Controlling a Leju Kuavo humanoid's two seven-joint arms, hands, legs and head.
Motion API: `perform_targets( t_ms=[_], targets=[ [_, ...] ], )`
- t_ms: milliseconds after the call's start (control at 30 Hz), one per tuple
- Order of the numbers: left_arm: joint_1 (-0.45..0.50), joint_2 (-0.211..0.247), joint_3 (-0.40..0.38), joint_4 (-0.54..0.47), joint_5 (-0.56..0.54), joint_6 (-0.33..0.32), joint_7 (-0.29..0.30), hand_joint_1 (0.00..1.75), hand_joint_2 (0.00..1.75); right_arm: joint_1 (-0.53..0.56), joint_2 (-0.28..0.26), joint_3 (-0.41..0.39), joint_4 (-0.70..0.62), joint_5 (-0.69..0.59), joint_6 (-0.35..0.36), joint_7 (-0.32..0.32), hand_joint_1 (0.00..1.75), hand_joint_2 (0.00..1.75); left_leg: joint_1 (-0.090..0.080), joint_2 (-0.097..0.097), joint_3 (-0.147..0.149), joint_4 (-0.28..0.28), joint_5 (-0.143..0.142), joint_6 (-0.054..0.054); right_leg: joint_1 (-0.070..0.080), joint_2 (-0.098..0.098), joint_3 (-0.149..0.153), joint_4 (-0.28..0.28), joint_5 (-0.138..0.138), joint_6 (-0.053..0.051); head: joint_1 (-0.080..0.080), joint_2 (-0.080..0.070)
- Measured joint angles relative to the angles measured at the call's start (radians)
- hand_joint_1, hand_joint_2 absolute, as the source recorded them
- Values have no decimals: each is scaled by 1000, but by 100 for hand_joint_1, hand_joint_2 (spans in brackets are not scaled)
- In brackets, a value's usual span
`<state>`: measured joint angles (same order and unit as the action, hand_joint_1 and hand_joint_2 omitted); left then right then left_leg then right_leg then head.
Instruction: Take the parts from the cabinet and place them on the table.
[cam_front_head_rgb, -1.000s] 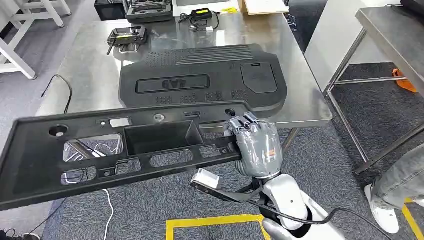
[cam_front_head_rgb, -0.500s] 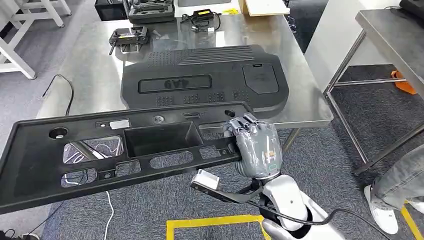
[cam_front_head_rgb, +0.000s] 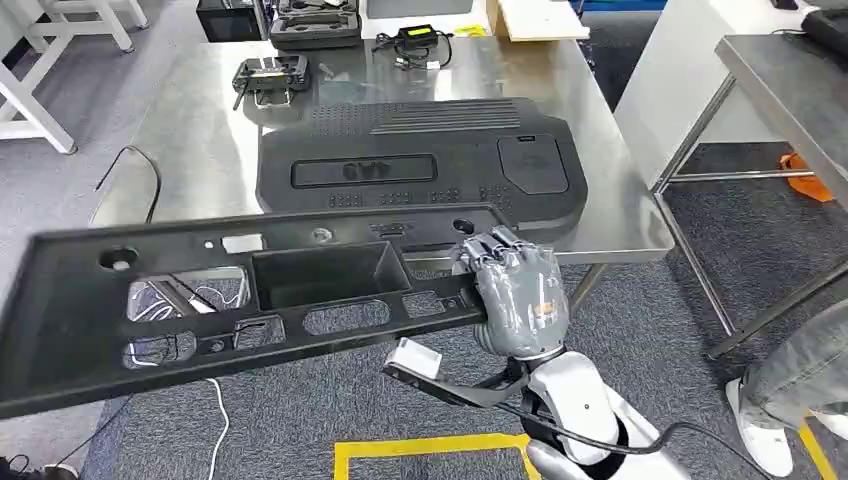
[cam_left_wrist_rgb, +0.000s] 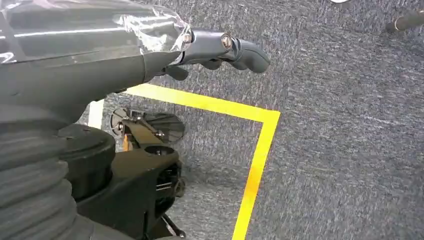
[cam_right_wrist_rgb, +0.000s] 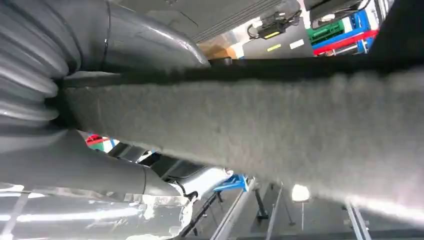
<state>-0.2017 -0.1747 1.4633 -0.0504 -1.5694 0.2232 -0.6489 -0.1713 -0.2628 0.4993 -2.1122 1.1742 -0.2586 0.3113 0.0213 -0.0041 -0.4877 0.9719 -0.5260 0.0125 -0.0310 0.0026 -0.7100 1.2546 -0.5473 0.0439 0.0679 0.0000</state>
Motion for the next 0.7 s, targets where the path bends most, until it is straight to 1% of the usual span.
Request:
perform_targets(
  t_ms=[33,67,100,133,167,200,233,267,300,333,367,400,433,467,500,533,567,600,633,667,700],
  targets=[
    [0,0,0,0,0,0,0,0,175,0,0,0,0,0,0,0,175,175,5,-2,5,5,-8,-6,-4,-1,32,-71,48,5,0,0],
    [0,0,0,0,0,0,0,0,175,0,0,0,0,0,0,0,175,175,9,-3,11,14,-20,-15,-9,-3,73,-166,101,11,2,0],
    [0,2,0,0,0,0,0,0,175,0,0,0,1,0,1,0,175,175,10,-3,10,18,-30,-27,-5,-2,85,-186,74,20,5,0],
    [-3,3,0,0,0,0,0,0,175,-1,1,0,-1,0,1,0,175,175,1,-3,4,36,-38,-37,-3,-1,90,-208,70,7,13,0],
    [-2,3,0,0,0,-1,0,0,175,0,1,0,-1,0,1,0,175,175,1,-5,2,31,-37,-39,-1,2,84,-194,66,-9,7,0],
    [-2,3,0,0,1,-1,0,0,175,0,1,0,-1,0,1,0,175,175,2,-4,5,30,-38,-41,1,2,83,-190,60,-18,-8,0],
    [-2,3,0,0,2,-1,0,0,175,0,-1,0,-1,0,1,1,175,175,4,-4,9,27,-40,-43,3,3,83,-189,55,-24,-6,0],
    [-3,3,0,0,2,0,-1,0,175,0,0,0,-1,0,1,1,175,175,6,-4,12,31,-51,-50,-1,2,90,-194,53,-32,-7,0],
    [-3,3,0,0,1,1,-1,0,175,-1,0,0,-1,1,1,0,175,175,6,-1,8,60,-62,-52,0,1,97,-195,49,-38,-12,0],
    [-4,3,0,0,0,1,-1,0,175,-4,0,0,-1,1,1,0,175,175,4,0,-28,125,-89,-52,1,-2,102,-196,45,-45,-16,0],
    [-3,3,0,0,0,1,-1,0,175,-4,0,0,-1,1,1,0,175,175,2,0,-78,211,-122,-52,4,-4,106,-196,41,-52,-20,0],
    [-3,3,0,0,0,1,-1,0,175,-4,0,0,-1,0,1,0,175,175,0,0,-129,294,-147,-52,8,-5,110,-195,37,-56,-21,0],
    [0,3,0,0,0,1,-1,0,175,-4,0,0,-1,0,1,0,175,175,-1,0,-174,356,-153,-48,12,-5,114,-195,32,-59,-21,0],
    [2,4,0,0,0,1,-1,0,175,-4,1,0,-1,0,1,0,175,175,-4,0,-196,370,-135,-42,17,-3,122,-195,27,-61,-21,0],
    [3,4,0,0,0,1,-1,0,175,-4,0,0,-1,0,1,0,175,175,-9,0,-195,339,-95,-34,20,-1,131,-196,21,-61,-21,0],
    [3,4,0,0,0,1,-1,0,175,-4,0,0,-1,0,1,0,175,175,-15,0,-178,274,-38,-22,25,1,142,-196,15,-61,-23,0],
    [2,4,0,0,0,1,-1,0,175,-4,1,0,-1,0,1,0,175,175,-23,-1,-150,184,25,-7,30,1,155,-196,7,-61,-23,0],
    [3,5,0,0,0,1,-1,0,175,-4,0,0,-1,0,1,0,175,175,-33,-2,-134,119,53,11,26,0,160,-200,0,-63,-23,0],
    [4,9,0,0,2,1,-1,0,175,-6,1,0,-1,0,1,0,175,175,-37,-1,-134,118,52,19,32,1,160,-198,-2,-59,-10,0],
    [3,8,0,0,2,1,-1,0,175,-5,1,0,0,-1,1,0,175,175,-44,-1,-127,97,49,21,22,2,155,-200,0,-56,-15,0],
    [3,8,0,0,2,1,-1,0,175,-5,1,0,-1,-1,1,0,175,175,-47,-1,-125,89,43,24,20,1,154,-204,1,-50,-22,0]
  ],
)
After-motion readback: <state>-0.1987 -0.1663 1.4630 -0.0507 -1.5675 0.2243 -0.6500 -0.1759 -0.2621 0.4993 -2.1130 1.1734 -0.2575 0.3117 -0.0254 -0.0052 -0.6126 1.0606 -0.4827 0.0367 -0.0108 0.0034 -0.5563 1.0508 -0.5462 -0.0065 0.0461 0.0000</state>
